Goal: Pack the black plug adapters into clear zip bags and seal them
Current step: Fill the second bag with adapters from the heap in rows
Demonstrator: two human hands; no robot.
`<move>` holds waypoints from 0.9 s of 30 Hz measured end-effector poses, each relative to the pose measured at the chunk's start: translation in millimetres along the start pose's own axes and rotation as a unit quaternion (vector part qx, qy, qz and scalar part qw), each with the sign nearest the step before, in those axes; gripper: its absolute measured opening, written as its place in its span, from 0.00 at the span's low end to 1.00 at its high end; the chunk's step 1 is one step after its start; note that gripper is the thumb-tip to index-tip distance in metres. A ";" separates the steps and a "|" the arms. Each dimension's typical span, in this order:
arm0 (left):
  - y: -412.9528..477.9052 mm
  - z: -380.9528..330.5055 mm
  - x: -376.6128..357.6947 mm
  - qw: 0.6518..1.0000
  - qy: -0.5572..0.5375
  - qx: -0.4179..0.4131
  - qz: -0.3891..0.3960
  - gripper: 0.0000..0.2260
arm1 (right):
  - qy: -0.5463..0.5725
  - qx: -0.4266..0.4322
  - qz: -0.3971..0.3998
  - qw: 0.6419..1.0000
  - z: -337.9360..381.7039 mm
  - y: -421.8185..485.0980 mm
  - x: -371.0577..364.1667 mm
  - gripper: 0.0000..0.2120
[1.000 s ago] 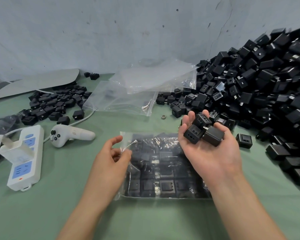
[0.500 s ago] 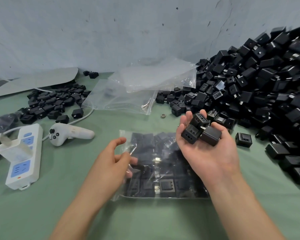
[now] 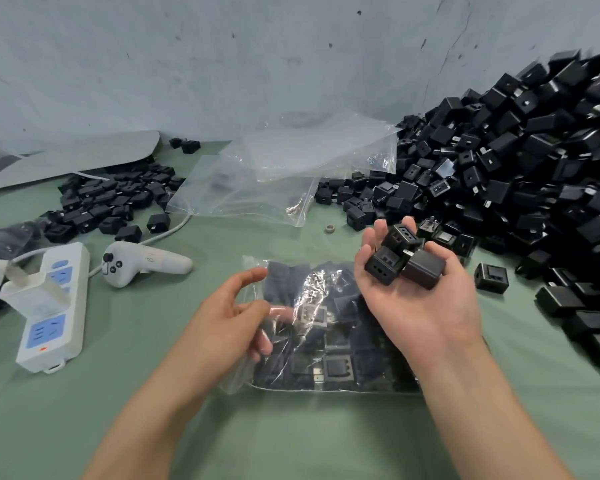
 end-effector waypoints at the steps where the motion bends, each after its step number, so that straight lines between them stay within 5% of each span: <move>1: -1.1 -0.2 2.2 1.000 -0.007 0.003 0.002 0.20 | 0.000 0.000 0.000 1.000 -0.1 0.0 0.1 0.16; 8: -3.8 -5.9 -6.8 0.999 -0.012 0.028 0.023 0.22 | -0.002 0.004 -0.001 1.000 -0.1 -0.2 -0.7 0.16; 16: -6.7 -2.9 -3.1 0.997 0.038 -0.041 0.053 0.26 | -0.003 0.003 0.001 1.000 -0.5 0.1 -1.0 0.15; 22: 0.8 6.7 -19.0 0.983 0.163 -0.049 -0.065 0.18 | -0.001 0.000 0.002 1.000 -1.6 0.1 -1.4 0.16; 27: 9.5 5.5 -25.4 0.982 0.171 -0.039 -0.067 0.17 | -0.001 0.001 -0.001 1.000 -1.0 1.0 0.4 0.16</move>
Point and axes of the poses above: each hand's wrist, its own y-axis towards the middle knuckle, its own x-axis out of the back of the hand, z = x × y, the point moved 2 cm from there along y, towards the middle knuckle, and after that the axes turned 9 degrees about z, right-handed, at the moved point
